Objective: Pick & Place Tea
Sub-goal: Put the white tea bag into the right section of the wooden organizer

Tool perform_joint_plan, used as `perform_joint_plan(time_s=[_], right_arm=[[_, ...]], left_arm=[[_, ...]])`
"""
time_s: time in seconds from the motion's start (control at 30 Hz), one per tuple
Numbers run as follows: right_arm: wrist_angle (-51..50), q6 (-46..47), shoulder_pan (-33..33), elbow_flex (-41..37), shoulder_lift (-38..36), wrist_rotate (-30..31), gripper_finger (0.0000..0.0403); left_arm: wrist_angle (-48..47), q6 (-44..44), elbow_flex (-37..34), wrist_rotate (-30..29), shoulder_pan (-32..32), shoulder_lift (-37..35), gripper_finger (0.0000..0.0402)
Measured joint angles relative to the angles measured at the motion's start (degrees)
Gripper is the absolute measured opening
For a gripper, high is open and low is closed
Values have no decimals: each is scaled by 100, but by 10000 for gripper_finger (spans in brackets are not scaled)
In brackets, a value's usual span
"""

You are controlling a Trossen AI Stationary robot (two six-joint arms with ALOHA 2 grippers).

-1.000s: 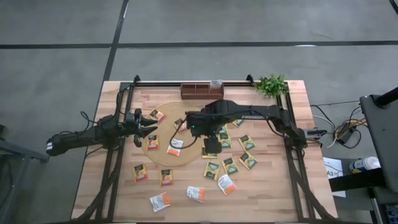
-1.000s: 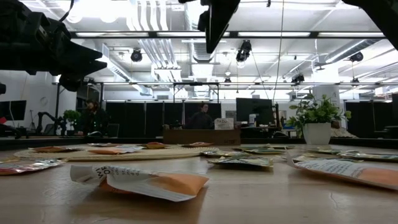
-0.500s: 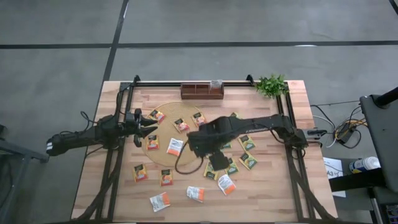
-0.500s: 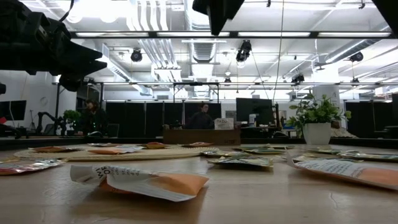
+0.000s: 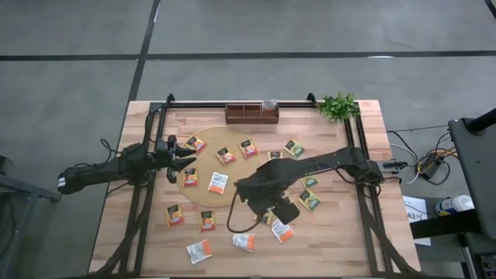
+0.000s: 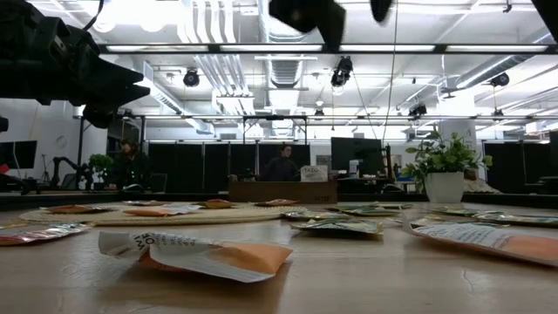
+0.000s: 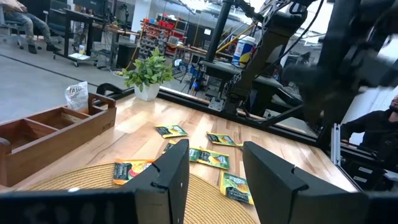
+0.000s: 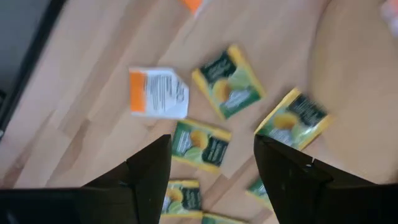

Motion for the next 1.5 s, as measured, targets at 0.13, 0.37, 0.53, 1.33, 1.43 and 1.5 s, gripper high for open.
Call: perform_joint_plan(time_s=[0.13,0.37,0.53,1.33,1.43,1.5], right_arm=[[253,56,11,-734,0,-174,226],[780,167,137,-1486,2,-815,226],[1274,-21,220,-1615,2,-884,226],[3061,-41,297,-2652,2,-1694,226],[3054,-43,293,-2687,2,-1695,226],[3039,-54,266,-2693,2,-1701,226]], left_arm=[[0,-1,0,0,0,1,145],[0,1,0,0,0,2,145],[0,1,0,0,0,0,145],[0,1,0,0,0,1,145],[0,-1,0,0,0,1,145],[0,0,0,0,0,2,145]])
